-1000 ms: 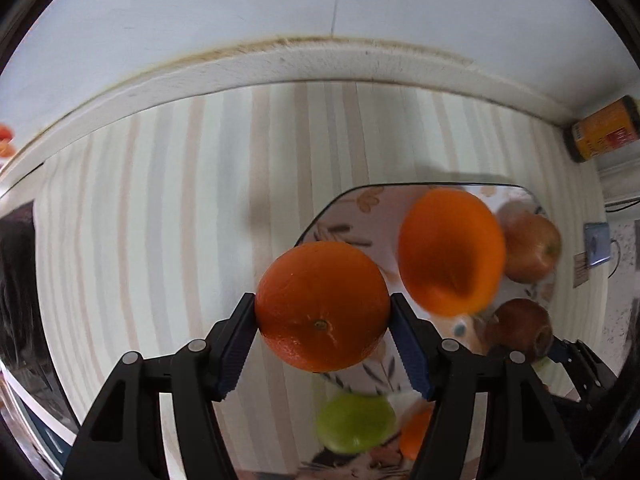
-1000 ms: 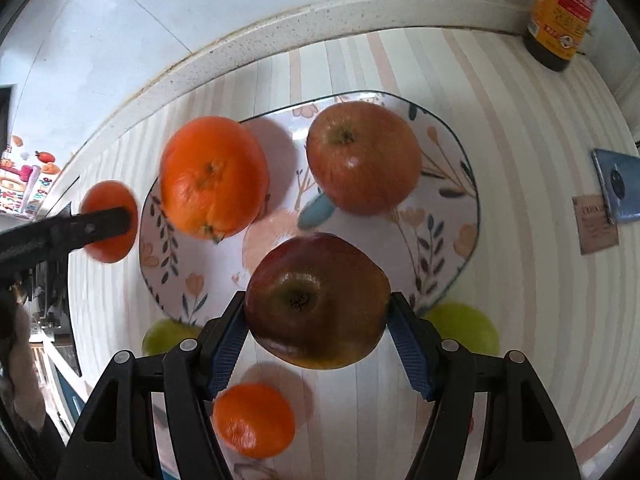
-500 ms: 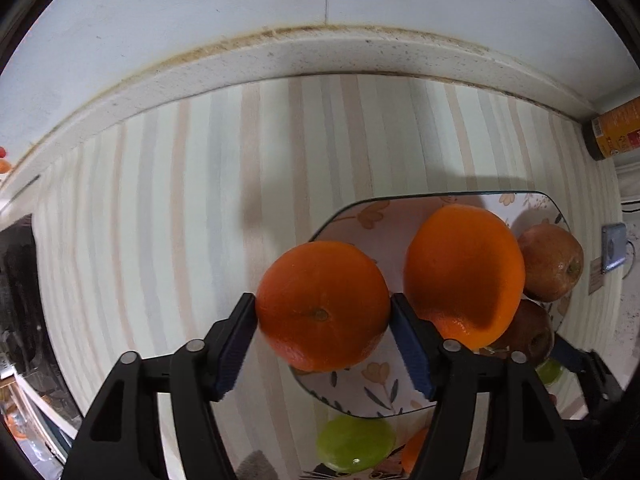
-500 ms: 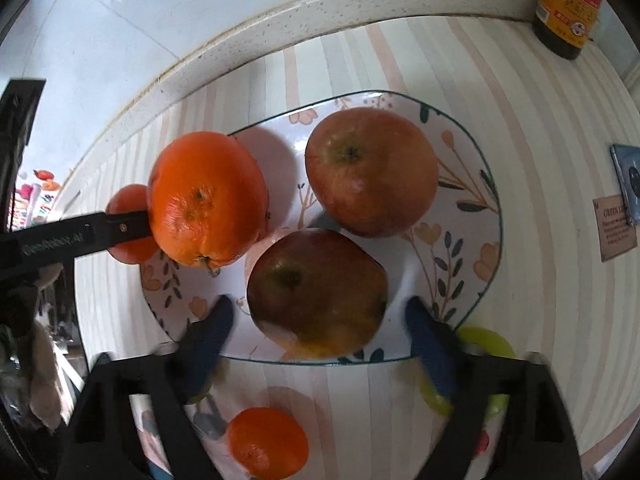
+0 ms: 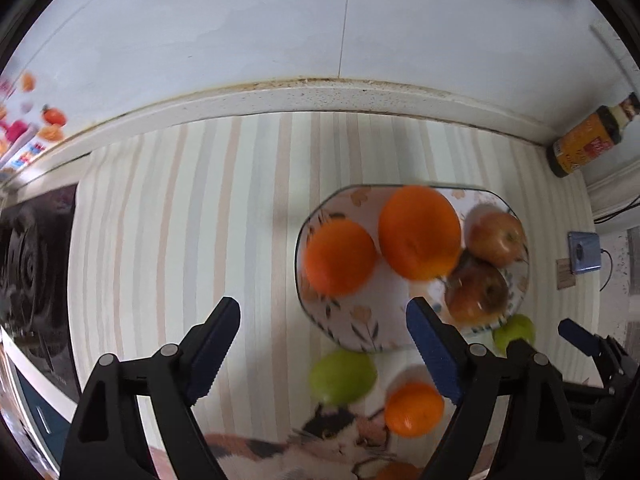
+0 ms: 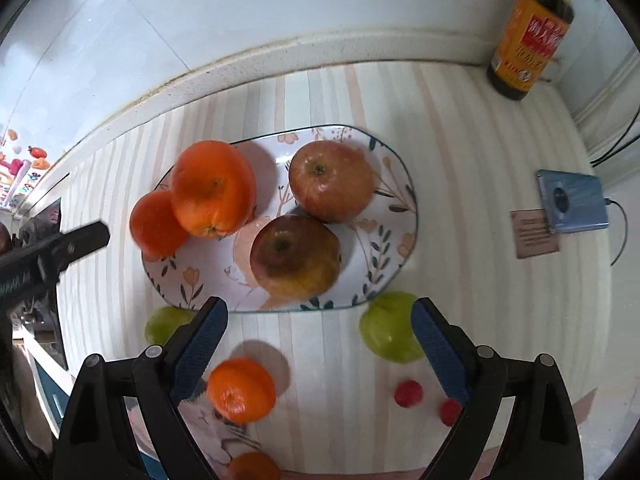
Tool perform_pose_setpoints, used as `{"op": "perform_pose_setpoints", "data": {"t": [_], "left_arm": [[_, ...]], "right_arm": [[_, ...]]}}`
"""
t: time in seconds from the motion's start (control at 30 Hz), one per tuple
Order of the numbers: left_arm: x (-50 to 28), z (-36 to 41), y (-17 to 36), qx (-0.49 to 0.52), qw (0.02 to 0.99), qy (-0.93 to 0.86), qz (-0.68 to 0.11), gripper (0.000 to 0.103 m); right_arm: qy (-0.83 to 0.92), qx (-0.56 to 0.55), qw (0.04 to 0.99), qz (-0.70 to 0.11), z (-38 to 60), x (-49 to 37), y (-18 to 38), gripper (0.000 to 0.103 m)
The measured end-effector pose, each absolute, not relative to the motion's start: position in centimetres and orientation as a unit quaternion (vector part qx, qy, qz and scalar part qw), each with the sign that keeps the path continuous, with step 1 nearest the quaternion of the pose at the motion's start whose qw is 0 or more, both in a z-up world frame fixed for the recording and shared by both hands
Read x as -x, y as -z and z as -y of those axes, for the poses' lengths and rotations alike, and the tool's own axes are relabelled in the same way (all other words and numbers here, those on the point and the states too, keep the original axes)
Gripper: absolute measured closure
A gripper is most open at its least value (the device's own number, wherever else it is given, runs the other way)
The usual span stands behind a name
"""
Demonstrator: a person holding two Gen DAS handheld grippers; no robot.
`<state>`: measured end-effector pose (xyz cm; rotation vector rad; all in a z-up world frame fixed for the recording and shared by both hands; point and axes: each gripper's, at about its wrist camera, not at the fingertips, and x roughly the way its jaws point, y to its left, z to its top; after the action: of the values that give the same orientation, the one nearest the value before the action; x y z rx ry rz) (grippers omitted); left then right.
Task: Organize fruits
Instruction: 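Open both tools and lift them away from the plate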
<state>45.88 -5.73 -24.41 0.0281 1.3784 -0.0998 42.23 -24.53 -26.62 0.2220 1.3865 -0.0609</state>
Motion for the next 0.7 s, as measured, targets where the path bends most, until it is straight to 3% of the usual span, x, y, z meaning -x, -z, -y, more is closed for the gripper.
{"op": "perform_pose_setpoints", "data": {"t": [0.7], "left_arm": [[-33.2,5.2,15.6,0.019,0.820,0.051,-0.569,0.018]], "right_arm": [[0.005,-0.061,0.818,-0.572,24.1,-32.5,16.1,0.008]]}}
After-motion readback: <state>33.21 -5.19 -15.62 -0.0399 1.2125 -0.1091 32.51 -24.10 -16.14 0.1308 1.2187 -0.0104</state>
